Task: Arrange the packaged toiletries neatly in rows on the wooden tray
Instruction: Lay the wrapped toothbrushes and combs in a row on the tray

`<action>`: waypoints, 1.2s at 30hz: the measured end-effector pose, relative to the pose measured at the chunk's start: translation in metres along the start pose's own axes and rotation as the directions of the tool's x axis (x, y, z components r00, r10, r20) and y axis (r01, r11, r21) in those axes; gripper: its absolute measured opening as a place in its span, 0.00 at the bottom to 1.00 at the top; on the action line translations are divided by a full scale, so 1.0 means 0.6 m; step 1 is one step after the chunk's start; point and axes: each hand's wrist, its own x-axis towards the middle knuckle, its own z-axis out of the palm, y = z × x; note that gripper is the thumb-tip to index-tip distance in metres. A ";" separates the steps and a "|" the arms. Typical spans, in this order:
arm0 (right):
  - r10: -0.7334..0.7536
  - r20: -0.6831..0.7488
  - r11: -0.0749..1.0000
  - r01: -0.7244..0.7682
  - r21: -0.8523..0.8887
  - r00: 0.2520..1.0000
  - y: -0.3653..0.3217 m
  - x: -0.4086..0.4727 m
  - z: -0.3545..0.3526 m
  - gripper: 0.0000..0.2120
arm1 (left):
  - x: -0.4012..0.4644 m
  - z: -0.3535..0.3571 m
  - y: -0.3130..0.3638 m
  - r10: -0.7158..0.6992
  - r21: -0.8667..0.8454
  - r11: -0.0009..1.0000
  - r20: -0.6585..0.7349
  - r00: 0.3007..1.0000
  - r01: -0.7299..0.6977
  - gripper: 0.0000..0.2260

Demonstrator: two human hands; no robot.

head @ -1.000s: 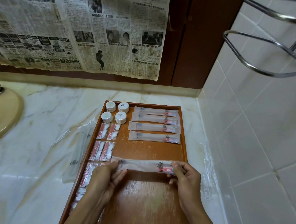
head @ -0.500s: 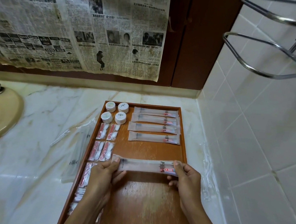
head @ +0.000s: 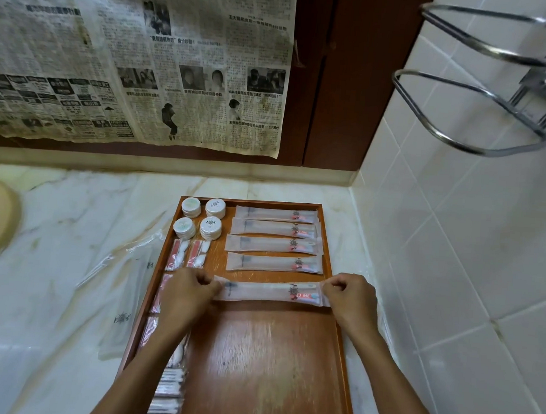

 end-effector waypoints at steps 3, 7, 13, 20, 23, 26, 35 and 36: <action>-0.040 -0.036 0.991 0.035 -0.131 0.999 -0.007 0.018 0.011 0.06 | 0.024 0.013 0.000 0.029 0.108 0.994 0.002 1.000 -0.029 0.12; -0.091 -0.071 0.956 0.067 -0.284 0.993 -0.010 0.034 0.018 0.10 | 0.043 0.028 0.002 0.041 0.178 0.983 0.027 0.999 -0.046 0.11; -0.092 -0.081 0.933 0.057 -0.355 0.992 0.003 0.044 0.025 0.13 | 0.058 0.041 0.001 0.025 0.206 0.978 0.073 0.997 -0.040 0.09; -0.122 -0.124 0.938 0.074 -0.339 0.985 0.020 0.036 0.040 0.09 | 0.064 0.044 0.002 0.069 0.224 0.971 0.045 0.997 -0.077 0.07; -0.125 -0.139 0.947 0.076 -0.313 0.982 0.021 0.037 0.043 0.09 | 0.065 0.045 -0.002 0.088 0.250 0.964 0.041 0.995 -0.096 0.06; -0.128 -0.141 0.948 0.080 -0.307 0.982 0.021 0.038 0.043 0.10 | 0.066 0.046 -0.001 0.104 0.271 0.956 0.034 0.994 -0.110 0.07; -0.169 -0.139 0.940 0.117 -0.322 0.976 0.026 0.039 0.048 0.08 | 0.059 0.044 0.004 0.118 0.270 0.956 0.009 0.993 -0.116 0.05; -0.168 -0.138 0.939 0.116 -0.323 0.976 0.028 0.040 0.048 0.08 | 0.058 0.044 0.004 0.116 0.261 0.959 0.010 0.993 -0.114 0.05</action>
